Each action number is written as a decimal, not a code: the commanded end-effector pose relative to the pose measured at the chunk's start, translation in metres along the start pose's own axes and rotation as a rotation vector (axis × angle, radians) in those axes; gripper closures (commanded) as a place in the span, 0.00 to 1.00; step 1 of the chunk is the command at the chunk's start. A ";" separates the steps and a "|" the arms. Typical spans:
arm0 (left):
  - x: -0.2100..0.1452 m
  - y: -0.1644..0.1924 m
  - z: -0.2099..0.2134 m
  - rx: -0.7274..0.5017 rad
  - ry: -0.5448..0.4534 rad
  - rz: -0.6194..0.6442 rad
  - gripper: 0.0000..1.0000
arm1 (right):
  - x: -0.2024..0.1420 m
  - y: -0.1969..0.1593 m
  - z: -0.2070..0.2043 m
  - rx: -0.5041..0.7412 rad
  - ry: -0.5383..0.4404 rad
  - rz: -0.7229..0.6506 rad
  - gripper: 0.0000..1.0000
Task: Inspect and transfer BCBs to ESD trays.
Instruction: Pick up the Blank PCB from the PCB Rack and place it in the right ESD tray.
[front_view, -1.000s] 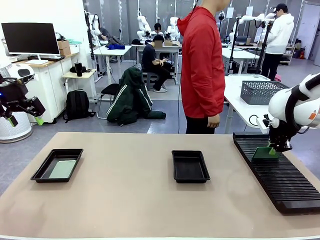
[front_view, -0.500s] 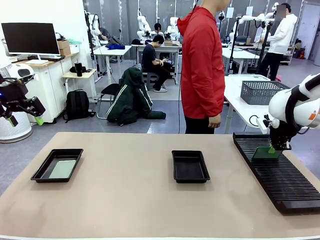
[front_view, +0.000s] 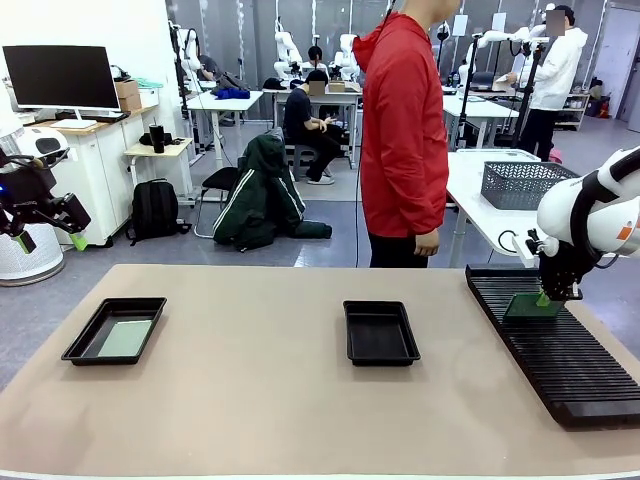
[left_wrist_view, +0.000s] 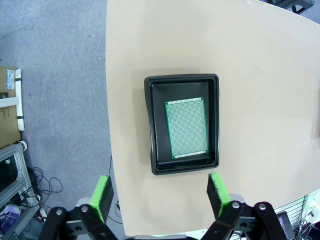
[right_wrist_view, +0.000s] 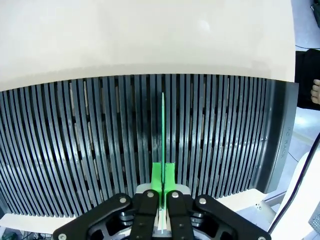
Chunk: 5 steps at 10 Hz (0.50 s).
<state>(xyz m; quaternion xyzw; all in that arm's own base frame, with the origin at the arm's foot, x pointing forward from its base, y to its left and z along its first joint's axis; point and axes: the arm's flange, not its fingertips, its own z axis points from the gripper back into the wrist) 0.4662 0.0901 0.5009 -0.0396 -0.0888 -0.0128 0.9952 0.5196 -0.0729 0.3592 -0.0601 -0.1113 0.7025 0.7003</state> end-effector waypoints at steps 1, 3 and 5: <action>-0.001 0.000 -0.001 0.001 -0.002 0.001 0.00 | -0.001 0.000 0.000 -0.001 0.000 -0.001 1.00; -0.001 0.000 -0.001 0.001 -0.002 0.001 0.00 | 0.000 0.000 0.000 0.000 0.000 0.000 0.98; -0.001 0.000 -0.001 0.001 -0.002 0.001 0.00 | 0.005 -0.004 0.031 0.010 0.024 -0.012 0.98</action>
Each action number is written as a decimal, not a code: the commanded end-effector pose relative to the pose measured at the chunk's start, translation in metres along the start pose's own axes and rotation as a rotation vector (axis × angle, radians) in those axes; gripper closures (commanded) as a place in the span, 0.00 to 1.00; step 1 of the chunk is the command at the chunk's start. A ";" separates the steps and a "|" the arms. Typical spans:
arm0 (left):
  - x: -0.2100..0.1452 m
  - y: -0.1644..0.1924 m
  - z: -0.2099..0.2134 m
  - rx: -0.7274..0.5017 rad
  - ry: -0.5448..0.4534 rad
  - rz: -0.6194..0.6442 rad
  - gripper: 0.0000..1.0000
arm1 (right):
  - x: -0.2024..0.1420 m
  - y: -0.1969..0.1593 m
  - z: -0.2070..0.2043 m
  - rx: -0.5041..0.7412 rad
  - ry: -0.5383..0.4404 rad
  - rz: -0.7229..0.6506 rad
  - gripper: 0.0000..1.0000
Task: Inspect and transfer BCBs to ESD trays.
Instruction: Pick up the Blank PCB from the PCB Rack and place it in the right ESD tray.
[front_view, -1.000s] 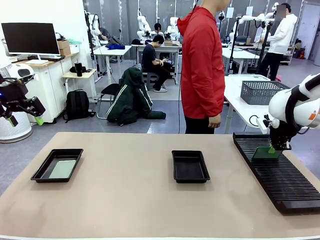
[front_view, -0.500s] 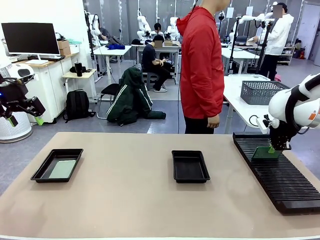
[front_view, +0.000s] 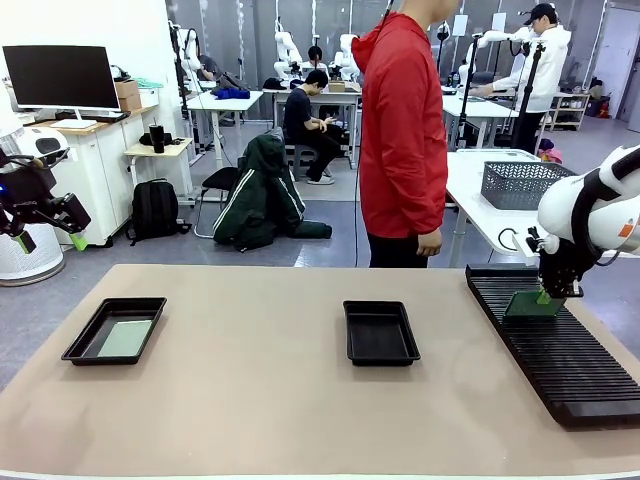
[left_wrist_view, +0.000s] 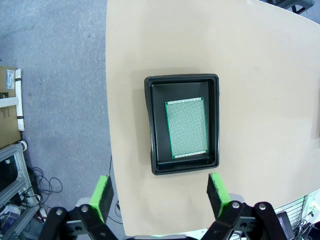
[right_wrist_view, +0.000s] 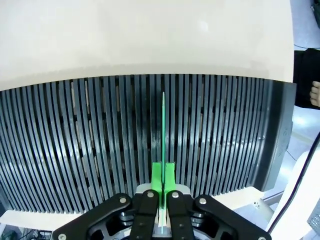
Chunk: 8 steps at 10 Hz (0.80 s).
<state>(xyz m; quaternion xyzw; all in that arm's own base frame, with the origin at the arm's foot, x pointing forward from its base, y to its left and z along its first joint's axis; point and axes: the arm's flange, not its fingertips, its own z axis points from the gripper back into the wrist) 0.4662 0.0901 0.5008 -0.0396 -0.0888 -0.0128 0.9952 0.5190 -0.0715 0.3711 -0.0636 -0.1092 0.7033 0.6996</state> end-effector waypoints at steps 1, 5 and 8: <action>-0.001 0.000 -0.001 0.001 -0.002 0.001 0.00 | 0.005 -0.004 0.037 0.013 0.025 -0.022 0.98; -0.001 0.000 -0.001 0.001 -0.002 0.001 0.00 | 0.017 -0.016 0.130 0.065 0.015 -0.045 0.98; -0.001 0.000 -0.001 0.001 -0.002 0.001 0.00 | 0.031 -0.019 0.212 0.145 0.001 -0.063 0.98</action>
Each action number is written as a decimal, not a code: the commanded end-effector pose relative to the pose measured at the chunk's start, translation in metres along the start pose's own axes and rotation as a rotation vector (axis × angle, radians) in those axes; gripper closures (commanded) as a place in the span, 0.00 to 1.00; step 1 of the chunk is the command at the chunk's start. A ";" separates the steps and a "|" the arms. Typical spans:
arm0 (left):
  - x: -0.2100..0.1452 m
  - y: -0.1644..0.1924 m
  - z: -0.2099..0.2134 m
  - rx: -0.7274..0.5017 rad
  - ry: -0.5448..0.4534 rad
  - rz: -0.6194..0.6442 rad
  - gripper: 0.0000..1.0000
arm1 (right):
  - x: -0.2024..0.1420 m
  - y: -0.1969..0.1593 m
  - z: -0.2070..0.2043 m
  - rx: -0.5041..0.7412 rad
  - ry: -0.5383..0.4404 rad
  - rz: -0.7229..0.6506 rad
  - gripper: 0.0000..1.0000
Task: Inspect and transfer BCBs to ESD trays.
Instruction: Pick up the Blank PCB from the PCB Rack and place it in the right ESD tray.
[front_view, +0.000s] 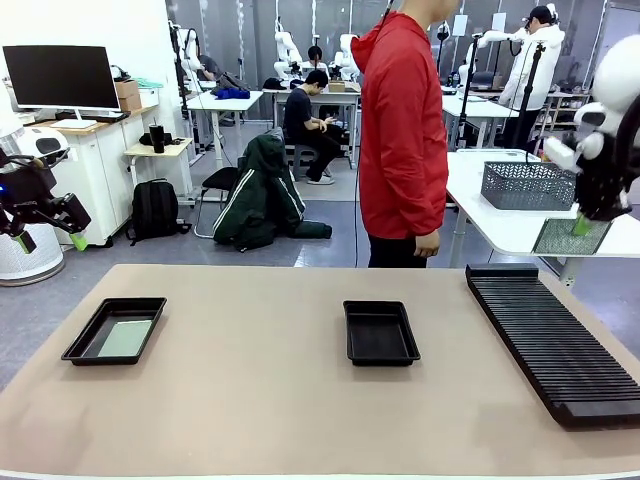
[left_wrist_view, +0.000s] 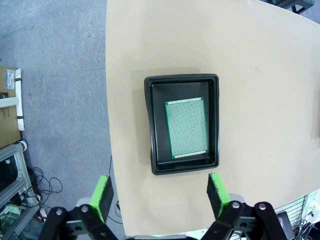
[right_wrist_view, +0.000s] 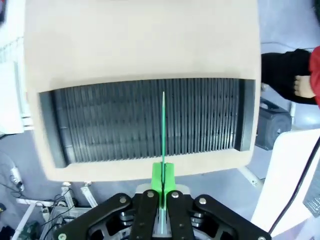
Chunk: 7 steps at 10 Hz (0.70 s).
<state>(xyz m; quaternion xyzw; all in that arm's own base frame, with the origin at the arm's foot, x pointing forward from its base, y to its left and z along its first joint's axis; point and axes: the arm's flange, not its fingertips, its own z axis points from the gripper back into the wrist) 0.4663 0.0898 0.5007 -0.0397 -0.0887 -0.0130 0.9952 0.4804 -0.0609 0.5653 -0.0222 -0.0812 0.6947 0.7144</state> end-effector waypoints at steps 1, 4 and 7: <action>-0.001 0.000 -0.001 0.001 -0.002 0.002 0.00 | 0.013 -0.007 0.036 0.079 0.039 -0.043 0.98; -0.001 0.000 -0.001 0.001 -0.002 0.002 0.00 | 0.027 -0.010 0.082 0.109 0.013 -0.047 0.98; -0.001 0.000 -0.001 0.001 -0.002 0.002 0.00 | 0.031 -0.012 0.106 0.126 0.006 -0.078 0.98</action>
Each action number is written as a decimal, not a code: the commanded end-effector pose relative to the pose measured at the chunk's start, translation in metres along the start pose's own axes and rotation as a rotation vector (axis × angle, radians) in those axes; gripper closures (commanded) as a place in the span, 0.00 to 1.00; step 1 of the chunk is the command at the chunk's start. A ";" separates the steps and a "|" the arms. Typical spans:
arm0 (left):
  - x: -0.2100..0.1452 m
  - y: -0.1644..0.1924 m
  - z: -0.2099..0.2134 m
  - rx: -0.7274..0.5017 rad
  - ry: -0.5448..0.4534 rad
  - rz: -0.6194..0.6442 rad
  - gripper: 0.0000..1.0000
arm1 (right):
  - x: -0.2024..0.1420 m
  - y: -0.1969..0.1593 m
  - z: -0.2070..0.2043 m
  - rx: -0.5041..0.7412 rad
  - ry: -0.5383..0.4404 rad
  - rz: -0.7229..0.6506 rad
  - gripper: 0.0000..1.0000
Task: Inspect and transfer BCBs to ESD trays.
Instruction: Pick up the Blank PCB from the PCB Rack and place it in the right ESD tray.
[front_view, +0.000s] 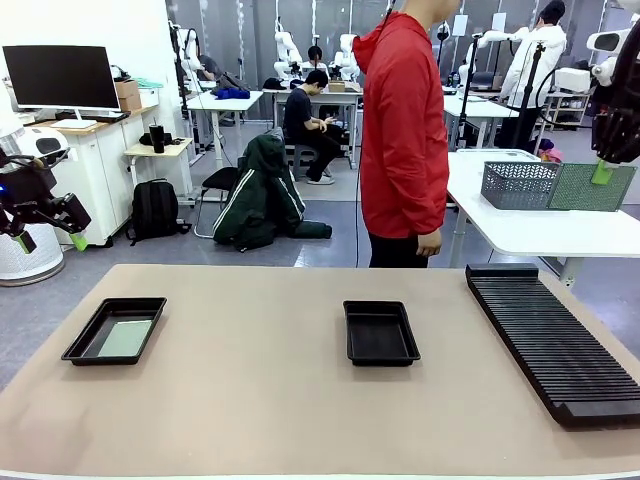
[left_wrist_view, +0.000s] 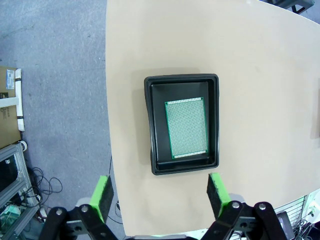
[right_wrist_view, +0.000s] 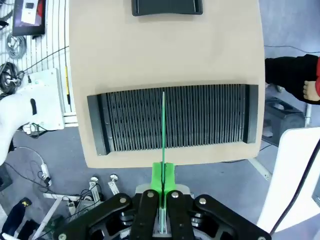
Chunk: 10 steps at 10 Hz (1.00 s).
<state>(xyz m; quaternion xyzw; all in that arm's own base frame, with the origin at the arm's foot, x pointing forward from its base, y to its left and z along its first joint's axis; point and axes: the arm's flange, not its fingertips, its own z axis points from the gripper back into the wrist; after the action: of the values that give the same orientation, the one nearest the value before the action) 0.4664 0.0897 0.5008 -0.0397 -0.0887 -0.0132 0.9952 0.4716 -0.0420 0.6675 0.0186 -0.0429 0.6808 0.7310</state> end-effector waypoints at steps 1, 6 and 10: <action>-0.001 0.000 -0.001 0.001 -0.002 0.002 0.00 | 0.005 -0.005 0.009 0.017 0.010 -0.032 0.98; -0.001 0.000 -0.001 0.001 -0.002 0.002 0.00 | 0.001 -0.002 0.007 0.002 0.001 -0.008 0.98; -0.001 0.000 -0.001 0.001 -0.002 0.002 0.00 | 0.001 -0.002 0.007 0.002 0.001 -0.008 0.98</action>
<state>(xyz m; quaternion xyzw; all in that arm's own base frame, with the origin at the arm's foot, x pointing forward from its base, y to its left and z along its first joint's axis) 0.4664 0.0897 0.5008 -0.0397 -0.0887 -0.0132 0.9952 0.4740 -0.0420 0.6757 0.0191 -0.0414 0.6759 0.7356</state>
